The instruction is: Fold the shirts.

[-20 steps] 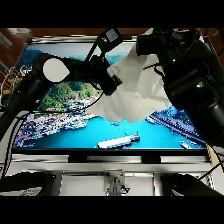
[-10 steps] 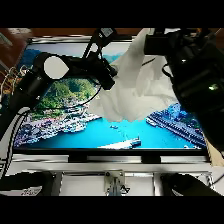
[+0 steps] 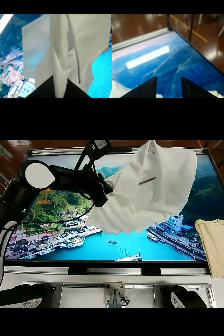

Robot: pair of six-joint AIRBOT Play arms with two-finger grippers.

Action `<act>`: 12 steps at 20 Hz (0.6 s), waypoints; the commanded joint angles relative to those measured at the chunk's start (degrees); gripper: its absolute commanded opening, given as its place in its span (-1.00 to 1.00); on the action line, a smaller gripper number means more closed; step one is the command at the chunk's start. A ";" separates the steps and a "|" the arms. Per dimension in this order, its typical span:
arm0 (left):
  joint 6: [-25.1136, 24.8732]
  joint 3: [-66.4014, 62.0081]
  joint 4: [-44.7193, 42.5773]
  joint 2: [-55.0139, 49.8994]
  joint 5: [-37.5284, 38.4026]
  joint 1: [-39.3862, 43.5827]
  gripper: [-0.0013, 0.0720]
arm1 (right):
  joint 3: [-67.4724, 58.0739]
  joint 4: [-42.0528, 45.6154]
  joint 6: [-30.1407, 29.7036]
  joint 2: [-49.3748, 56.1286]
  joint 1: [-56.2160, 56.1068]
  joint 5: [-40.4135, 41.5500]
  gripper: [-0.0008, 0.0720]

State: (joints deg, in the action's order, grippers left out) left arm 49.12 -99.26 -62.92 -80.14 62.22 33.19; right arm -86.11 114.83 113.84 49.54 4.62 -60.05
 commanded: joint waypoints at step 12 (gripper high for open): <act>-1.55 6.21 0.87 1.70 11.30 -1.66 -0.85 | 0.04 -52.48 -97.74 12.81 15.76 -20.87 0.30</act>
State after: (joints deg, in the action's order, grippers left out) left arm 47.70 -95.29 -61.65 -78.56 73.43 31.38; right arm -86.08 62.30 29.45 61.78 23.92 -85.36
